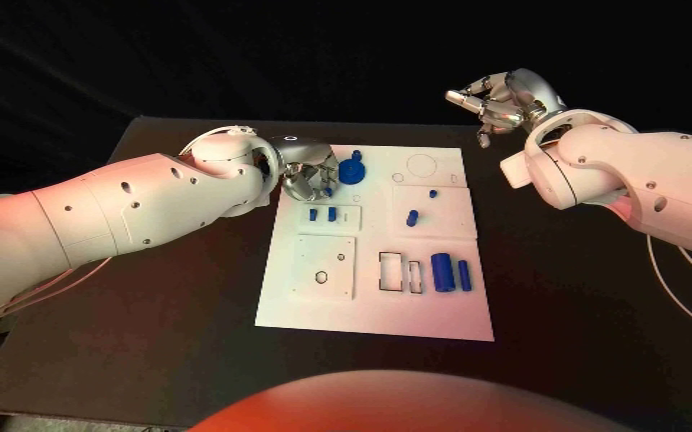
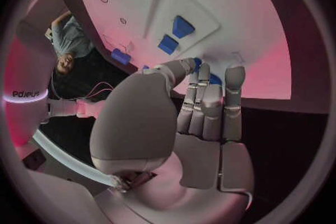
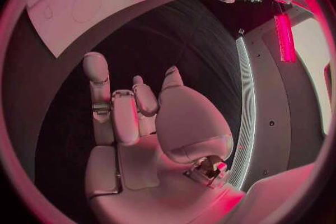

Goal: Assemble the parts on the task board

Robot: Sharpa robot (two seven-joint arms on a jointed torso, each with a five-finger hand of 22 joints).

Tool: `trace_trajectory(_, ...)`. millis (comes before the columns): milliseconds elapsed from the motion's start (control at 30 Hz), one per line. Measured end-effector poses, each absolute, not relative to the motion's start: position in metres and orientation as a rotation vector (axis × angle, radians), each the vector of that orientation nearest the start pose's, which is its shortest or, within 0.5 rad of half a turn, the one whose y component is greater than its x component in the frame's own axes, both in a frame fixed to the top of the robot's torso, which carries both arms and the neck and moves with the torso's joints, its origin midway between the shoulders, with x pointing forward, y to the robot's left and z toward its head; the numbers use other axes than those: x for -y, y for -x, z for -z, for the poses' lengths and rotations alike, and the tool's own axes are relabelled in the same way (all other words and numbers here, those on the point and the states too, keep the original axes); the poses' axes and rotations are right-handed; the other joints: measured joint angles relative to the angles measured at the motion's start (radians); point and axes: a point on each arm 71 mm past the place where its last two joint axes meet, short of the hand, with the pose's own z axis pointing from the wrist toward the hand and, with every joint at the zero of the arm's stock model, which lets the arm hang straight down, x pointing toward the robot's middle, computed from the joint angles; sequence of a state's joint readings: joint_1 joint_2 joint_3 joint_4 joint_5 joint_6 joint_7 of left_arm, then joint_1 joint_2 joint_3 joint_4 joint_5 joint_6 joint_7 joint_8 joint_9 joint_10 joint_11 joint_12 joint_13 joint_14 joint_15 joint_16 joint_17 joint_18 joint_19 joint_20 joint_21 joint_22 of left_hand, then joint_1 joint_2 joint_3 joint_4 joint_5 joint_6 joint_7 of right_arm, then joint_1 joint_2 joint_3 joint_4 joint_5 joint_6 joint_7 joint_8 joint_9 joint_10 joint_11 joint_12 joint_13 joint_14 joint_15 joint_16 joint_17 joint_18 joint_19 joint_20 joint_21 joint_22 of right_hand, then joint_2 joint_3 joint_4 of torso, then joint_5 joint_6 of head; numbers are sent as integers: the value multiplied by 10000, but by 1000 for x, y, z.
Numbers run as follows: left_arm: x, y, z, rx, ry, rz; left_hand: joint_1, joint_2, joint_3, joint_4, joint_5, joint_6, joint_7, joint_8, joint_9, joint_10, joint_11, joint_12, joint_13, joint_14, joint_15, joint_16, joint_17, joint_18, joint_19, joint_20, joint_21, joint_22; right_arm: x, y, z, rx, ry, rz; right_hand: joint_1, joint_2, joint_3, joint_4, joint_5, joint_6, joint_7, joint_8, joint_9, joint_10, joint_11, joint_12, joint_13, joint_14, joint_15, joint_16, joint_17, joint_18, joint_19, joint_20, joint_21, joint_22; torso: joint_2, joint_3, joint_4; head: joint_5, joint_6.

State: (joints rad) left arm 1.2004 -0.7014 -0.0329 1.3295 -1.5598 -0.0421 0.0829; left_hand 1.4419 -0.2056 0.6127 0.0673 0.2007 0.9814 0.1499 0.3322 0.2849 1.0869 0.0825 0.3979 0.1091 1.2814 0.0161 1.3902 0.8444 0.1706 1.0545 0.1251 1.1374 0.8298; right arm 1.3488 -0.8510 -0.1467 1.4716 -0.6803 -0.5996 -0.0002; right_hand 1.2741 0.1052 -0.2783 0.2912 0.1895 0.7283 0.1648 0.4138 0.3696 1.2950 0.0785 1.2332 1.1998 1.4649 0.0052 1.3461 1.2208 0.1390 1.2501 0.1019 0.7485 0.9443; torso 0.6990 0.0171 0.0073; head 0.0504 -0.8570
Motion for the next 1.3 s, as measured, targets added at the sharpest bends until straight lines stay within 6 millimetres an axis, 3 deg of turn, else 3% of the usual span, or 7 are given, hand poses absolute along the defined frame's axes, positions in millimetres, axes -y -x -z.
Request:
trace_trajectory(800,-171,-510,208,-18659,-4595,6611,0,-1,-140,-138,0,229,-92,61,87,235,-90,-3,219,70,-70,0,122,0,53,-53,0,-4,243,-514,148,-14931,-6147,-8495,0,0,-58,-1,0,0,0,40,-16,0,0,0,0,0,0,0,-1,0,27,-27,0,-2,3,-7,2,-25,-81)
trace_trajectory(1300,-171,-509,208,-18638,-4617,6637,-53,53,-168,-166,-1,153,-63,-21,95,231,-87,-3,343,70,-70,39,327,-2,14,-91,-78,-87,244,-515,149,-14927,-6164,-8460,0,0,-58,-2,0,0,0,41,-17,0,0,0,-27,0,0,0,-1,0,36,-36,-69,-2,-12,-8,3,-13,-67)
